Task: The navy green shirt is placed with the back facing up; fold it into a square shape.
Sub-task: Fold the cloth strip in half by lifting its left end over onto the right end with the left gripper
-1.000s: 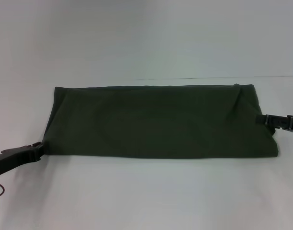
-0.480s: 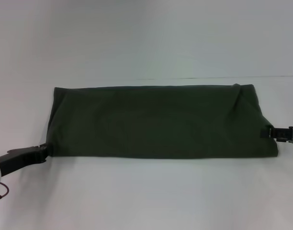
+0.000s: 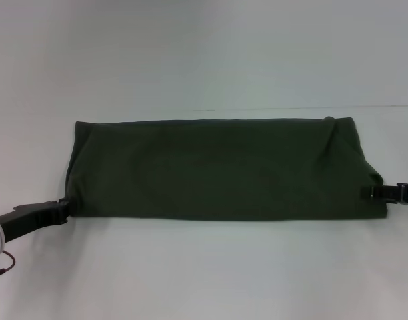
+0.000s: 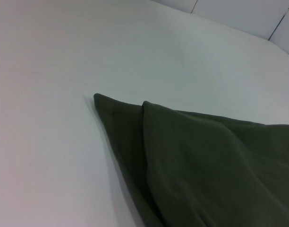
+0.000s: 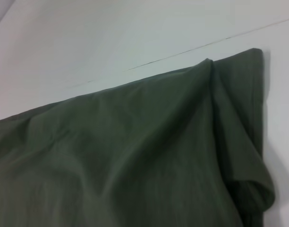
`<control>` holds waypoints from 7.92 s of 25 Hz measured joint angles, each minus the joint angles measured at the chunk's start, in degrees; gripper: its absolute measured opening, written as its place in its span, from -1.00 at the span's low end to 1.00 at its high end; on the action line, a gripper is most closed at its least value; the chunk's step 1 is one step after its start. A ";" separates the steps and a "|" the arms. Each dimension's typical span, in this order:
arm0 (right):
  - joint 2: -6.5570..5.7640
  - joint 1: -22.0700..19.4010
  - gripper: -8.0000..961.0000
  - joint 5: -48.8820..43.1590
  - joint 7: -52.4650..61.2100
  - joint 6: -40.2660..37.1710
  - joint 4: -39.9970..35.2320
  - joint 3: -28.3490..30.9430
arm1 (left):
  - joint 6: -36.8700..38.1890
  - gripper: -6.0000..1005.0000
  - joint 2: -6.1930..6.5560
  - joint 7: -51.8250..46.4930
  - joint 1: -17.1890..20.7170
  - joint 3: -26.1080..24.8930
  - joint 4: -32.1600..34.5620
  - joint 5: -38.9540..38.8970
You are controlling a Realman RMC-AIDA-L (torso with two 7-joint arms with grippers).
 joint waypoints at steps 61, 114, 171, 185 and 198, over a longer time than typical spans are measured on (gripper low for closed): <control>0.12 -3.38 -0.98 0.75 -2.95 -1.57 -0.59 3.79 | 6.68 -0.92 0.17 -3.08 3.83 -0.70 6.15 0.50; -0.19 2.87 0.89 9.88 -10.69 -18.06 -7.90 6.30 | 19.01 0.79 3.86 -46.32 -1.44 -6.90 5.53 14.90; -0.73 3.19 0.89 12.71 -10.54 -17.07 -8.94 6.68 | 11.88 0.79 5.61 -50.54 -6.03 -6.68 -0.36 16.25; -0.76 3.28 0.89 12.79 -10.68 -16.86 -8.94 6.68 | 11.44 0.79 5.63 -50.50 -6.69 -5.38 -0.26 16.29; -0.81 2.90 0.89 12.79 -10.37 -16.87 -8.94 6.68 | 14.67 0.79 6.20 -52.64 -6.50 -5.87 0.19 16.94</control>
